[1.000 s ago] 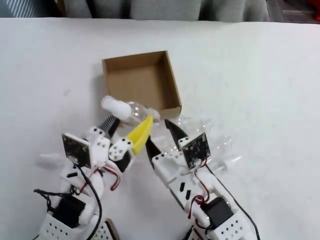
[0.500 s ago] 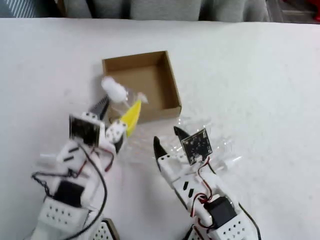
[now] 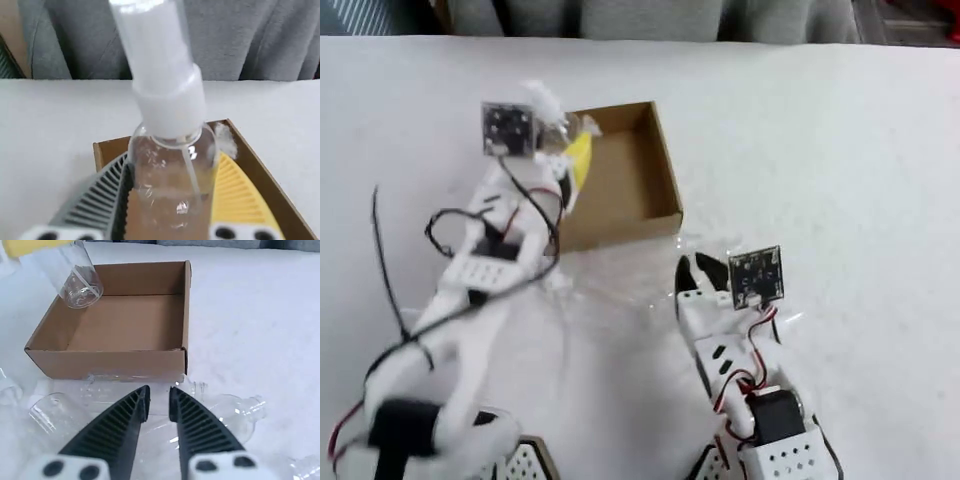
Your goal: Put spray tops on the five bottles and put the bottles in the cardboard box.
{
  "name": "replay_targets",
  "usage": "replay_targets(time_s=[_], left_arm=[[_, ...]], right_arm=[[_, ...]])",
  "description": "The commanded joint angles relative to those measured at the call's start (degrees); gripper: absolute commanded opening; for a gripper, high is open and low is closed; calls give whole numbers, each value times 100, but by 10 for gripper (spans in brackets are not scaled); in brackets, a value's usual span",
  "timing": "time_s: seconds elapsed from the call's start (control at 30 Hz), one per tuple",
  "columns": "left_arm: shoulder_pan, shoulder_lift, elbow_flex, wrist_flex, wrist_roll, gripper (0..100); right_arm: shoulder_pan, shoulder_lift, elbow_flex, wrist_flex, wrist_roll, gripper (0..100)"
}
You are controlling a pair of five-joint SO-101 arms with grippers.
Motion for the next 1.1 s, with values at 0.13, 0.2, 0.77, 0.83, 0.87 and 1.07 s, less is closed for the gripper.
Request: replay_targets(time_s=[0.13,0.2,0.77,0.83,0.87,1.07], left_arm=[[-462,1727,-1670,-273,299,41],[-488,2026,-1934,-273,299,25],[-479,3231,-2611,-1037,-273,22],[-462,3327,-2629,-1064,-396,22],[-444,3371,-2629,-1073,-545,21],[-470,3521,-2699,-1090,-765,21]], right_arm=[[57,-57,-149,-22,176,17],[48,-57,-149,-22,185,17],[66,-57,44,-453,211,17],[57,-57,44,-453,211,17],[57,-57,44,-453,211,17],[48,-57,44,-453,211,17]])
